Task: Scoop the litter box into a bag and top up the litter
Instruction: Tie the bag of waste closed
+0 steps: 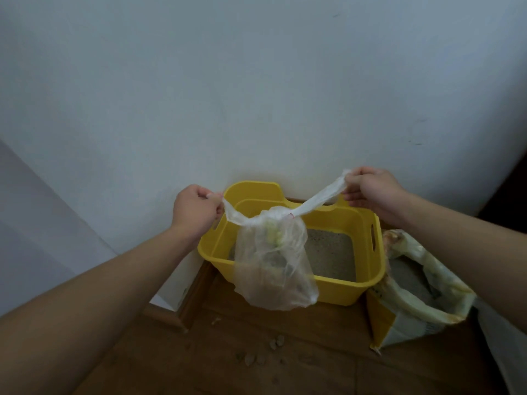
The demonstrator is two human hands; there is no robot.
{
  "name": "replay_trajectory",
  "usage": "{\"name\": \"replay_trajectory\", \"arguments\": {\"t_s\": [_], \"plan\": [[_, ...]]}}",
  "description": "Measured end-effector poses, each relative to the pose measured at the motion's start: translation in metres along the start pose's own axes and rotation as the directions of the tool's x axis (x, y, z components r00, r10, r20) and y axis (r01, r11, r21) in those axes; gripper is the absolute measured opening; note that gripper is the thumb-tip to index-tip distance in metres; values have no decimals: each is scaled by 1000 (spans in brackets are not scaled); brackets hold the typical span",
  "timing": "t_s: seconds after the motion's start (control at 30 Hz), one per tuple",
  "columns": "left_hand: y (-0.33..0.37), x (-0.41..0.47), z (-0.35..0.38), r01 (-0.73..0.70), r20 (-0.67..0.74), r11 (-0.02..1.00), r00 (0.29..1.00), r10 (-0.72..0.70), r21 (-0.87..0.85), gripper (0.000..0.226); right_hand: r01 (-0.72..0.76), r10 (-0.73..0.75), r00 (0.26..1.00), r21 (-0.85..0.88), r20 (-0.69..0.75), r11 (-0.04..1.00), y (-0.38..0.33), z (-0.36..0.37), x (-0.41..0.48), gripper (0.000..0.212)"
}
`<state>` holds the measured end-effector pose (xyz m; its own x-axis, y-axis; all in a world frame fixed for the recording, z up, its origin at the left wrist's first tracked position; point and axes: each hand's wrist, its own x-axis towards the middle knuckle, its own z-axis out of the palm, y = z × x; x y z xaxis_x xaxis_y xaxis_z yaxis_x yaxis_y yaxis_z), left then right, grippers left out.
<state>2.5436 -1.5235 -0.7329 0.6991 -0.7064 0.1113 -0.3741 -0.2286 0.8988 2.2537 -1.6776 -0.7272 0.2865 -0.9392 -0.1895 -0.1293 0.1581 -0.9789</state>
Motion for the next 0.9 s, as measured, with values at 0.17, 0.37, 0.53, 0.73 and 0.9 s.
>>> {"name": "replay_trajectory", "arguments": {"t_s": [0.17, 0.37, 0.53, 0.73, 0.9], "plan": [[23, -8, 3, 38, -1, 998, 999, -38, -53, 15, -42, 39, 999, 150, 26, 988, -7, 11, -2, 13], [44, -20, 5, 49, 104, 987, 994, -34, -152, 15, -165, 155, 986, 303, 59, 939, -12, 17, -4, 13], [55, -26, 9, 37, 179, 978, 984, 0, -206, 19, -225, 198, 974, 325, 112, 919, -15, 17, -6, 12], [53, -25, 14, 34, 211, 982, 977, 7, -188, 15, -217, 159, 963, 280, 216, 935, -21, 25, -14, 17], [56, -29, 16, 42, 239, 990, 971, -8, -137, 25, -165, 100, 957, 229, 273, 959, -25, 41, -27, 11]]}}
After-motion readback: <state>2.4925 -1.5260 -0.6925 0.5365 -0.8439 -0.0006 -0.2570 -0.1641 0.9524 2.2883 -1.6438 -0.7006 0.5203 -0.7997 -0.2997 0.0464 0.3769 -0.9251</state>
